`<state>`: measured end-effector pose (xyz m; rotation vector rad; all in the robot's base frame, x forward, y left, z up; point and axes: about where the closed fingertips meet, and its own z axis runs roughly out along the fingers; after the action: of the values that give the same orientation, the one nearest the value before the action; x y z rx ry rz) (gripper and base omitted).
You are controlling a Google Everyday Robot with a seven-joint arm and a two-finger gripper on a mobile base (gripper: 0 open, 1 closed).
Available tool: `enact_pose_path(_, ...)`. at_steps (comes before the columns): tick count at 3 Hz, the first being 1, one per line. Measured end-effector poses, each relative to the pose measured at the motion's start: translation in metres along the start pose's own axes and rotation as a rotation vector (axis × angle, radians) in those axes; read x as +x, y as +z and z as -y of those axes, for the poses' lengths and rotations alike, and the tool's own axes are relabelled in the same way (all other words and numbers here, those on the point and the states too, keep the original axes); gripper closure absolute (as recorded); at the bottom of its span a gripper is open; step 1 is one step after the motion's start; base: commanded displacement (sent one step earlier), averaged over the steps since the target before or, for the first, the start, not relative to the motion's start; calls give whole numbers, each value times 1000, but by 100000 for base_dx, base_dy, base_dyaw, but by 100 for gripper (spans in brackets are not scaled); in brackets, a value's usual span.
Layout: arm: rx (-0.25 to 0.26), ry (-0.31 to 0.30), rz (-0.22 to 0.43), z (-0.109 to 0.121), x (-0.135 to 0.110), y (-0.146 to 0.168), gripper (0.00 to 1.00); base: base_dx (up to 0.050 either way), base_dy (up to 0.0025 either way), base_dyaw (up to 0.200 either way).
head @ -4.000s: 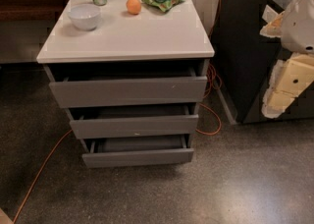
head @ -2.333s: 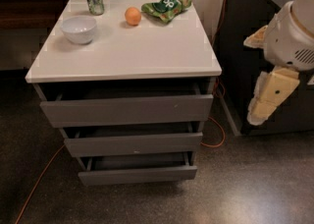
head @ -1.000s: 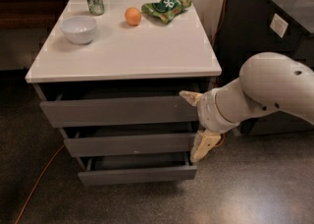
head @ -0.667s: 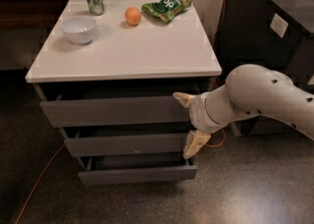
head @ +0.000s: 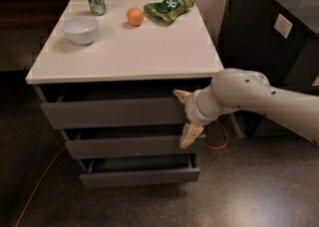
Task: Place orange into top drawer
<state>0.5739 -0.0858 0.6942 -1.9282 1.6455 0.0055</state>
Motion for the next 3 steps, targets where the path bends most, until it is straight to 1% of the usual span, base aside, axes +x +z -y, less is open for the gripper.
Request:
enact_pose_path(1,5,32,-16,29,11,30,0,0,0,0)
enact_pose_path(2,-2,54,-23,43,8,47,3,0,0,0)
enact_pose_path(3,-27,85,-25,49,4,54,33,0,0,0)
